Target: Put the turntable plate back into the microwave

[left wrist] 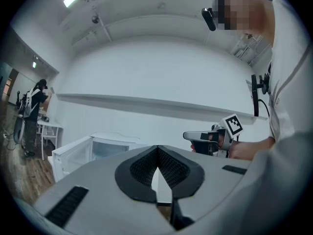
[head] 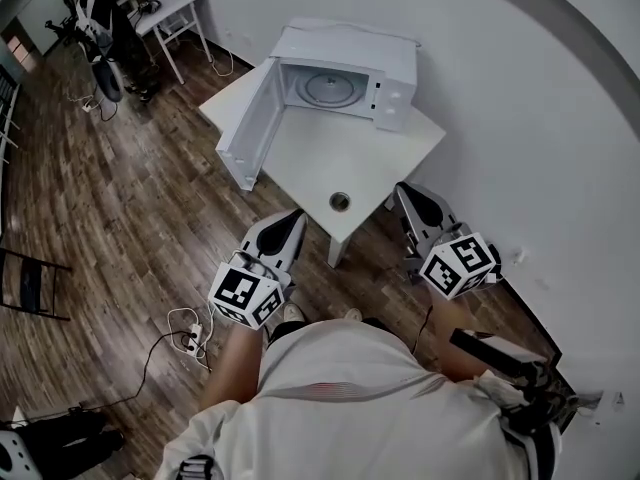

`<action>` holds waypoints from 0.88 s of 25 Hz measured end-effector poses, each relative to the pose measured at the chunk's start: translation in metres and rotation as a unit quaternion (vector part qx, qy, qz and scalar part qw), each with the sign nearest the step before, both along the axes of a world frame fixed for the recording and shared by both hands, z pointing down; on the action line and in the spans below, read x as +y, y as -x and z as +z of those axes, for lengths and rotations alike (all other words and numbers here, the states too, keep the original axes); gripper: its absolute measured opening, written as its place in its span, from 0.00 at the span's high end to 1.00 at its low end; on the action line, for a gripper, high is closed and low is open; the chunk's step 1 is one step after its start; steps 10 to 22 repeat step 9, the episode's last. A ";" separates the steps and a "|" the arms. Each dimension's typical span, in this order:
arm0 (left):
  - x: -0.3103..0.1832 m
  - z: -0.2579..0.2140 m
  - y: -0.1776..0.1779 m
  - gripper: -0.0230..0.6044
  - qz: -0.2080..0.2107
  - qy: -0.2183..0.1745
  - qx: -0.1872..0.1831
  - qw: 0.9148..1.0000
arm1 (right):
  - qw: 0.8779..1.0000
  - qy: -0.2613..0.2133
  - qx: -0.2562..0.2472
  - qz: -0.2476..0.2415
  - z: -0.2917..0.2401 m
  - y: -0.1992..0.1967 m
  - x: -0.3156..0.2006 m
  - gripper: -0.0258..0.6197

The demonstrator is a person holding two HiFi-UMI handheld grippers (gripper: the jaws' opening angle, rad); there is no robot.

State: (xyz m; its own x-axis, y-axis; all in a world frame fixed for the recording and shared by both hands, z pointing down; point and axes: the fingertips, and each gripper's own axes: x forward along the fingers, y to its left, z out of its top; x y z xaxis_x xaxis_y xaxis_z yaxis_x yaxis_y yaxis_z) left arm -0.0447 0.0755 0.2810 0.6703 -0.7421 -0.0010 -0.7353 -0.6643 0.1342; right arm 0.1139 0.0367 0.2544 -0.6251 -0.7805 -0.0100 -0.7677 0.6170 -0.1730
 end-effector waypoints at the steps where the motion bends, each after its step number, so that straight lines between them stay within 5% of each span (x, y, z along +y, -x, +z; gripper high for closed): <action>1: -0.001 0.000 -0.001 0.95 0.002 0.001 0.001 1.000 | 1.000 0.000 0.002 0.001 0.000 0.000 -0.001 0.95; 22: 0.003 0.001 0.008 0.95 0.010 -0.002 0.002 1.000 | 1.000 0.002 0.007 0.008 0.003 0.010 0.003 0.95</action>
